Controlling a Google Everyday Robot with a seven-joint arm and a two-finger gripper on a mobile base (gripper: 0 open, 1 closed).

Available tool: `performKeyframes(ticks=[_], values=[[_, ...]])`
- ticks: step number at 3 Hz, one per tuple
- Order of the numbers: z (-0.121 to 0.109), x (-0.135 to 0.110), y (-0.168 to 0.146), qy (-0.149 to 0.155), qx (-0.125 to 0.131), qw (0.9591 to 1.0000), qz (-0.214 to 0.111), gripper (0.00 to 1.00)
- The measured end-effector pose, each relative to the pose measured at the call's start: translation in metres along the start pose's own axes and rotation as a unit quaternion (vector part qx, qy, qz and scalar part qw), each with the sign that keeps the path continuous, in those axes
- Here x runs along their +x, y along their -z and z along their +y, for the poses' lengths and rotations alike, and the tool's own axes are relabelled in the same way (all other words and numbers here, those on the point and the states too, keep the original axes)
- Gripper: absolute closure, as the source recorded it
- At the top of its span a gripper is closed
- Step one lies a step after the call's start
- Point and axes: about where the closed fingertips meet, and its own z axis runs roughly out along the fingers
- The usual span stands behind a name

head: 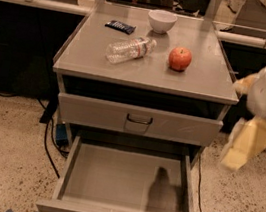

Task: Close middle drawer

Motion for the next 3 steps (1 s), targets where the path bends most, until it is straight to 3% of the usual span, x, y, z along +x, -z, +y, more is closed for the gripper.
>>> performKeyframes(ticks=[1, 2, 3], values=[[0.031, 0.005, -0.07, -0.016, -0.035, 0.9982, -0.045, 0.0], [0.069, 0.027, -0.153, -0.054, -0.095, 0.9929, -0.049, 0.0], [0.069, 0.027, -0.152, -0.053, -0.094, 0.993, -0.049, 0.0]])
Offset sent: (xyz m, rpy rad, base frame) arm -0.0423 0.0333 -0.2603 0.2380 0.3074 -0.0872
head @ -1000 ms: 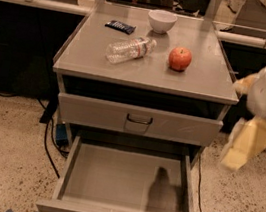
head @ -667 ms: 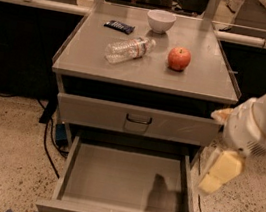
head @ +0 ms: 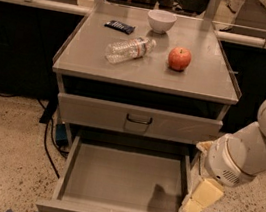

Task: Close middle drawer

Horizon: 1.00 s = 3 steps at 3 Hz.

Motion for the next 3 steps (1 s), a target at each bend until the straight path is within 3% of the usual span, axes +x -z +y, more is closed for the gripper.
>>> performKeyframes(ticks=[2, 3], values=[[0.0, 0.0, 0.0, 0.0, 0.0, 1.0, 0.0, 0.42], [0.0, 0.018, -0.037, 0.015, -0.013, 0.9994, 0.028, 0.73]])
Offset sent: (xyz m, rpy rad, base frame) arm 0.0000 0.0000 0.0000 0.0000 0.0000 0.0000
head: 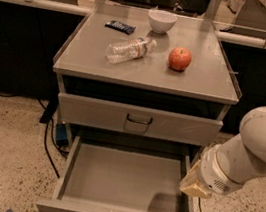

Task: Close middle drawer

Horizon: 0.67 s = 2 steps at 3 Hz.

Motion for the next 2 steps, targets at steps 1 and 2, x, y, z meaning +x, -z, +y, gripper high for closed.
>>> performKeyframes(ticks=[1, 2], values=[[-0.008, 0.012, -0.037, 0.002, -0.001, 1.0, 0.008, 0.96], [-0.015, 0.037, -0.075, -0.054, -0.008, 0.9983, -0.021, 1.0]])
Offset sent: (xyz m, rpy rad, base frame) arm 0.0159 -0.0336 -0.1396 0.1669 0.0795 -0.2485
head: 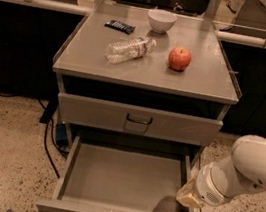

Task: Close middle drawer

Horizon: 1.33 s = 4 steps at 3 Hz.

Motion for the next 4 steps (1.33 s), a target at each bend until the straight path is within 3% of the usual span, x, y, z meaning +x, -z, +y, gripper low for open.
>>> performKeyframes(ticks=[1, 2, 3, 4], values=[[0.005, 0.033, -0.025, -0.097, -0.024, 0.9935, -0.056, 1.0], [0.005, 0.033, -0.026, -0.097, -0.024, 0.9935, -0.056, 1.0], [0.017, 0.053, -0.06, -0.123, -0.038, 0.988, -0.085, 1.0], [0.05, 0.065, -0.127, -0.148, -0.087, 0.9777, -0.12, 1.0]])
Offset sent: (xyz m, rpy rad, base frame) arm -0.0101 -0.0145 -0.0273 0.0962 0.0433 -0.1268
